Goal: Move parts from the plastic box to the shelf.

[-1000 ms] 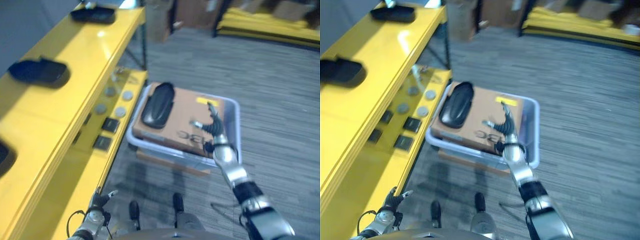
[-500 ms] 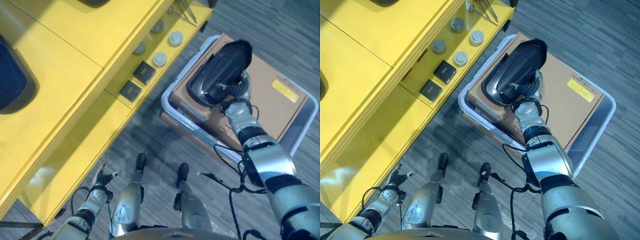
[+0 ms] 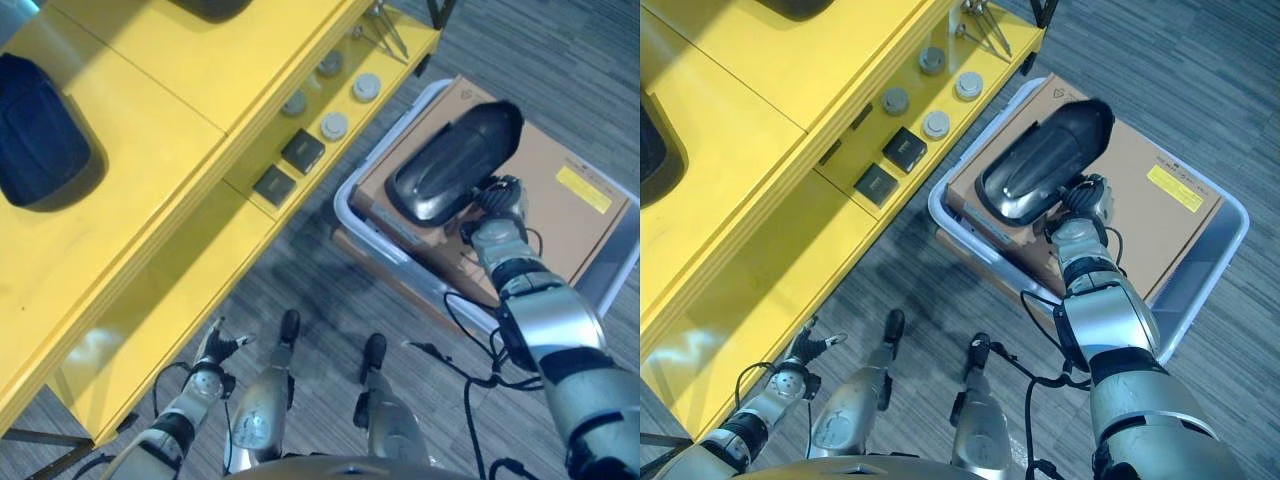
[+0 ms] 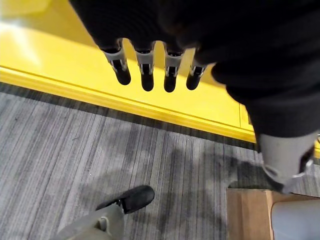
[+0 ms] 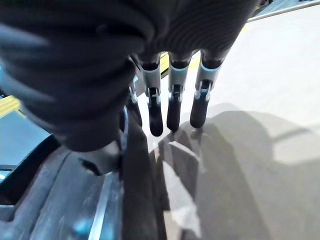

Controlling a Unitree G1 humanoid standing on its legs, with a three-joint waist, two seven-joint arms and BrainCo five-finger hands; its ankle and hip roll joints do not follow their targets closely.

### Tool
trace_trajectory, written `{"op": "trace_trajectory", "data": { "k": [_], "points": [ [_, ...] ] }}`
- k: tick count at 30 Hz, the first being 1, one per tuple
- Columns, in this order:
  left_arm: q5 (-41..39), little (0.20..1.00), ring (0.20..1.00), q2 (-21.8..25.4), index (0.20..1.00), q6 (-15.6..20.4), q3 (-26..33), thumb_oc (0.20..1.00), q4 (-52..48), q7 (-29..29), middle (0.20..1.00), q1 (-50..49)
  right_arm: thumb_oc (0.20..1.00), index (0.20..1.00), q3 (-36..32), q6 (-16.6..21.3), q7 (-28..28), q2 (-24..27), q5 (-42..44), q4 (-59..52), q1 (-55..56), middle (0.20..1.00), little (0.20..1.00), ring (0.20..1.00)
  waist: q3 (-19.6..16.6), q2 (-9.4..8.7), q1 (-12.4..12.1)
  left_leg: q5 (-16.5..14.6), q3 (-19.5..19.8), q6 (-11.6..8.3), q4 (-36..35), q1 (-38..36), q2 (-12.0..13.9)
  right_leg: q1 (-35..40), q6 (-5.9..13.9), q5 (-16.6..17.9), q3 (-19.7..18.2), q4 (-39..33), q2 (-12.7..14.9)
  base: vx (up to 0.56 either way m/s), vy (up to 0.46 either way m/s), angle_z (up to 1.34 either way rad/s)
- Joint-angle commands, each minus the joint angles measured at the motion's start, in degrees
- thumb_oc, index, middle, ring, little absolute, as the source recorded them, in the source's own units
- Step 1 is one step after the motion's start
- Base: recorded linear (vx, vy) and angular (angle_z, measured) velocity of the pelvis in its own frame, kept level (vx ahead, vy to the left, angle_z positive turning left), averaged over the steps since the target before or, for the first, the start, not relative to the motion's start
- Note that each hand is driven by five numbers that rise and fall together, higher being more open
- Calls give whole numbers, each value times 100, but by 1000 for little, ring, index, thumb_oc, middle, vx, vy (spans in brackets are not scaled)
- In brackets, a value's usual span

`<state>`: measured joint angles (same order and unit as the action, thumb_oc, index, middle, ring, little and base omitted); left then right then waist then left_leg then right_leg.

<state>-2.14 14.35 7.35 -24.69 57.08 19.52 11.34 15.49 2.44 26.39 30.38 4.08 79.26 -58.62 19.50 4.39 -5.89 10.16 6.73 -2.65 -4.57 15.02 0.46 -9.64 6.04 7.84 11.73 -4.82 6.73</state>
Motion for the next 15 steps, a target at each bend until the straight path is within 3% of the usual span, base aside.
{"op": "trace_trajectory", "data": {
  "k": [1, 7, 15],
  "points": [
    [64, 1000, 1000, -44, 1000, 53, 22, 1000, 420, -31, 1000, 93, 200, 200, 310, -143, -205, 91, -330, 252, 500, 200, 200, 200, -336, -91, 22, -342, -186, -226, -31, -145, 32, 264, 356, -386, -262, -18, 177, 18, -9, 4],
    [80, 1000, 1000, -42, 1000, 83, 119, 1000, 364, -150, 1000, -31, 200, 200, 461, -162, -324, 461, -754, 36, 783, 200, 200, 200, -491, -170, 157, -437, -248, -194, -22, -372, 34, 453, 336, -421, -304, -18, 183, 2, -3, 2],
    [-75, 1000, 1000, 244, 1000, 216, 371, 1000, -730, -346, 1000, -177, 200, 200, 764, -34, -489, 863, -1374, -1245, 1210, 200, 200, 200, -855, -360, 442, -625, -600, -150, 11, -973, 124, 841, 312, -543, -549, 49, 154, 44, -18, -20]
  ]
}}
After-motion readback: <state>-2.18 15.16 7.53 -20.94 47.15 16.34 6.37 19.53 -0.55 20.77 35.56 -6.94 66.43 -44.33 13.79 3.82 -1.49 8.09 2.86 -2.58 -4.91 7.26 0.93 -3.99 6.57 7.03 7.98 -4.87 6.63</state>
